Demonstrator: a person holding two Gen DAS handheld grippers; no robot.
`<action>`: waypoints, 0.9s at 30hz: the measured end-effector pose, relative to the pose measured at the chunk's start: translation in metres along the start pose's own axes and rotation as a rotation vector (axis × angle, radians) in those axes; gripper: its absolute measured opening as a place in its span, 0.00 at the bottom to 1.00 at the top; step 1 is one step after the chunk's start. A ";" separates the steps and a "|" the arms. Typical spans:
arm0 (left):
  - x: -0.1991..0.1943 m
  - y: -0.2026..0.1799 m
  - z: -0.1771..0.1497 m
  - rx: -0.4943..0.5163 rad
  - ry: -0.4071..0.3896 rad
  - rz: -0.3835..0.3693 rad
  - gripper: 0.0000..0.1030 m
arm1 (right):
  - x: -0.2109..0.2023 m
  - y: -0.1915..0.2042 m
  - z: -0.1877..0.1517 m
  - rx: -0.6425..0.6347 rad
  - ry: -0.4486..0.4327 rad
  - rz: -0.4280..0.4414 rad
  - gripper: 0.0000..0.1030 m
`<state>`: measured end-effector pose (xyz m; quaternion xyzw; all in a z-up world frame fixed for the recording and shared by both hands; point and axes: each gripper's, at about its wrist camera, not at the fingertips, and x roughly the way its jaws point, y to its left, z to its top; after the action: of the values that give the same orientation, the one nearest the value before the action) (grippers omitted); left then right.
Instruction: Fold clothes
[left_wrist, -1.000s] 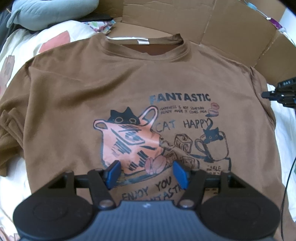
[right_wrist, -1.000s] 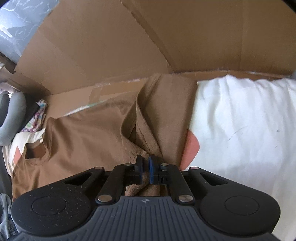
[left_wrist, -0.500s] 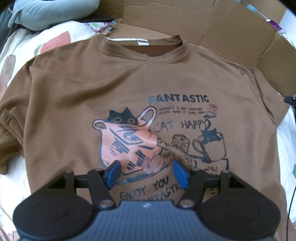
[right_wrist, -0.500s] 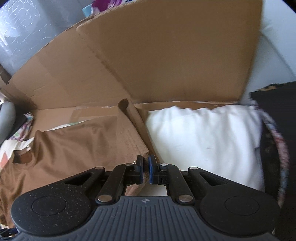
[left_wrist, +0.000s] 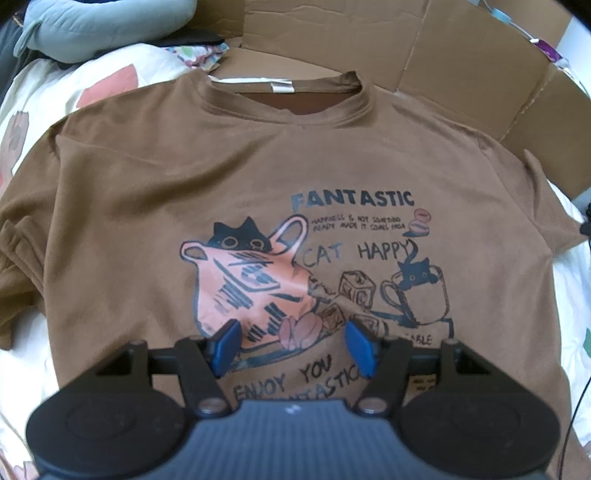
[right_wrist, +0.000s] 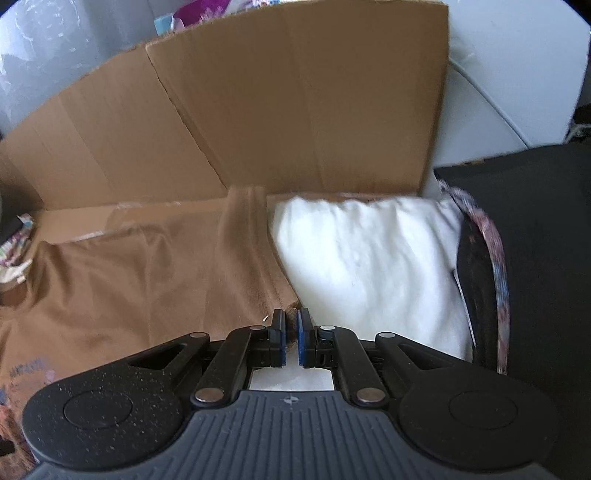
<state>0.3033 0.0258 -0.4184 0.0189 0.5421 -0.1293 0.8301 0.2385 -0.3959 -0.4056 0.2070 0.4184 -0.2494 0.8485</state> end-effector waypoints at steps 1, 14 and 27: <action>0.000 0.000 0.000 0.001 0.000 0.000 0.64 | 0.003 0.000 -0.004 0.003 0.015 -0.008 0.04; 0.002 0.005 0.000 -0.004 0.003 0.002 0.64 | 0.014 -0.009 0.020 -0.016 -0.075 0.051 0.24; 0.006 0.006 0.015 -0.001 -0.013 0.014 0.66 | 0.073 0.000 0.055 -0.057 -0.080 0.078 0.36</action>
<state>0.3202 0.0276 -0.4189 0.0214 0.5368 -0.1235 0.8344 0.3102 -0.4446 -0.4340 0.1887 0.3826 -0.2123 0.8792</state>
